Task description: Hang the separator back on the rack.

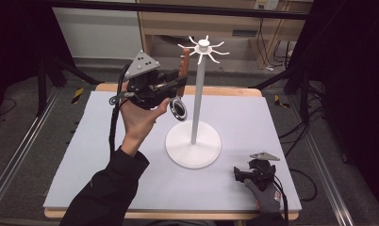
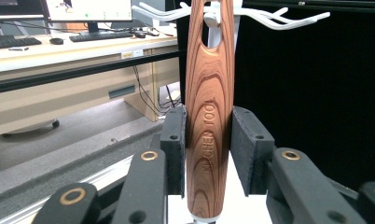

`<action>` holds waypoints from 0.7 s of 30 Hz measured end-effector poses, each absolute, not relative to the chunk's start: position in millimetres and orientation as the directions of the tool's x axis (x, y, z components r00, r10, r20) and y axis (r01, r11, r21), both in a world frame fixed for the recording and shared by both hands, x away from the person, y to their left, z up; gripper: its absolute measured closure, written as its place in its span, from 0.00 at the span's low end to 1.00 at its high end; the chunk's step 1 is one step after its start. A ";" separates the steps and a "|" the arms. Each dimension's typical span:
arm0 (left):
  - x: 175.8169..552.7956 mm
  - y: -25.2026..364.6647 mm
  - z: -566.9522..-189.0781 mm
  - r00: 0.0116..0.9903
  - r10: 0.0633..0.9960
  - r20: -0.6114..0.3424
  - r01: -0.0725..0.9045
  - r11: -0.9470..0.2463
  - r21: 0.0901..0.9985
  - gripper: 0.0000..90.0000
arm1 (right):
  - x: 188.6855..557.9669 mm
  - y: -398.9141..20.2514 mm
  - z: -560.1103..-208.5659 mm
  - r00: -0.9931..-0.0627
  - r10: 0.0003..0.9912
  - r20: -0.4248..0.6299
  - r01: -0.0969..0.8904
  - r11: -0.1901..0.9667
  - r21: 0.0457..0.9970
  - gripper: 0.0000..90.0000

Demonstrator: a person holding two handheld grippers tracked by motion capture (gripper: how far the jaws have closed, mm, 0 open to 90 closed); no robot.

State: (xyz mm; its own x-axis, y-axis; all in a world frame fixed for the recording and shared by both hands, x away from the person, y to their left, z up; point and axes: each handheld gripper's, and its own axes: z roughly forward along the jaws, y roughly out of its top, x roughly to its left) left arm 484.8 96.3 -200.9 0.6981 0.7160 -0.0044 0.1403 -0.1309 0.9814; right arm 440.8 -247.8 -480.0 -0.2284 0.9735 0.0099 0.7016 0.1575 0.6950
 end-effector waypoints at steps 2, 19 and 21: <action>485.2 95.5 -202.4 0.698 0.716 -0.003 0.142 -0.133 0.981 0.75 | 440.7 -247.9 -479.9 -0.229 0.973 0.010 0.701 0.158 0.696 0.07; 488.0 92.8 -210.1 0.697 0.717 0.008 0.127 -0.134 0.983 0.74 | 440.9 -248.0 -480.0 -0.231 0.973 0.008 0.701 0.161 0.695 0.07; 488.3 92.7 -210.3 0.695 0.719 0.008 0.128 -0.135 0.983 0.74 | 440.9 -247.8 -480.0 -0.228 0.974 0.009 0.702 0.158 0.695 0.07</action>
State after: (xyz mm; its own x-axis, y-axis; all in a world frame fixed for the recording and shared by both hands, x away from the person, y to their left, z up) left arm 488.3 92.7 -210.3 0.6948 0.7192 0.0082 0.1279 -0.1348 0.9826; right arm 440.9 -247.8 -480.0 -0.2278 0.9737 0.0090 0.7015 0.1577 0.6950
